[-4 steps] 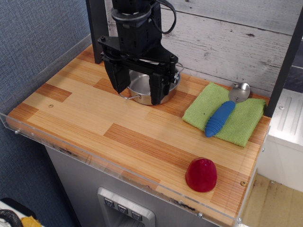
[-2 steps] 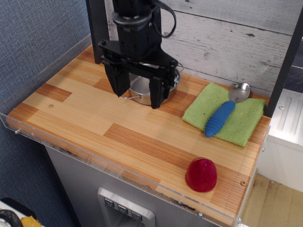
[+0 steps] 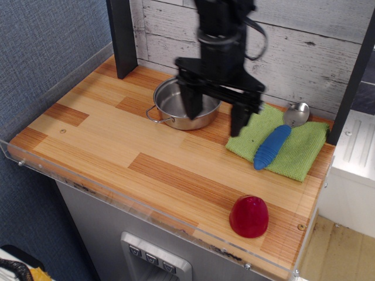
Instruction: Move the spoon to the left of the table
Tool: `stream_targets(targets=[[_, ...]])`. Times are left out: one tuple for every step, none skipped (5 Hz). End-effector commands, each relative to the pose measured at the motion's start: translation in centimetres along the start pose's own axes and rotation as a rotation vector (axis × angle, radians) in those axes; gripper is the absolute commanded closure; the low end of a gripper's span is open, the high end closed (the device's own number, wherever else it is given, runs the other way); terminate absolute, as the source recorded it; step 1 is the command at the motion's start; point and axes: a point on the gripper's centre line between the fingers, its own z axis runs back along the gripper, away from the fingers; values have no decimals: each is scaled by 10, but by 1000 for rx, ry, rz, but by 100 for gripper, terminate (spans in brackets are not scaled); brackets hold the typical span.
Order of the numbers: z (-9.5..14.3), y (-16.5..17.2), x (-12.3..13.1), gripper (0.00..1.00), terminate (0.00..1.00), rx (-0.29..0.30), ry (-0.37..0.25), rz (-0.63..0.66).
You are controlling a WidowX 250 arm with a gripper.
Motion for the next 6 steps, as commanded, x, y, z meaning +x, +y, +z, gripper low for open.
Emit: stream_targets(targets=[[-13, -23, 45, 0, 0, 0, -106, -9], [-30, -29, 53, 0, 0, -3, -82, 20], [-42, -35, 56, 0, 0, -25, -67, 56], [-46, -43, 59, 0, 0, -33, -79, 83], [-47, -51, 61, 0, 0, -28, -76, 74], [-53, -52, 61, 0, 0, -23, -63, 71]])
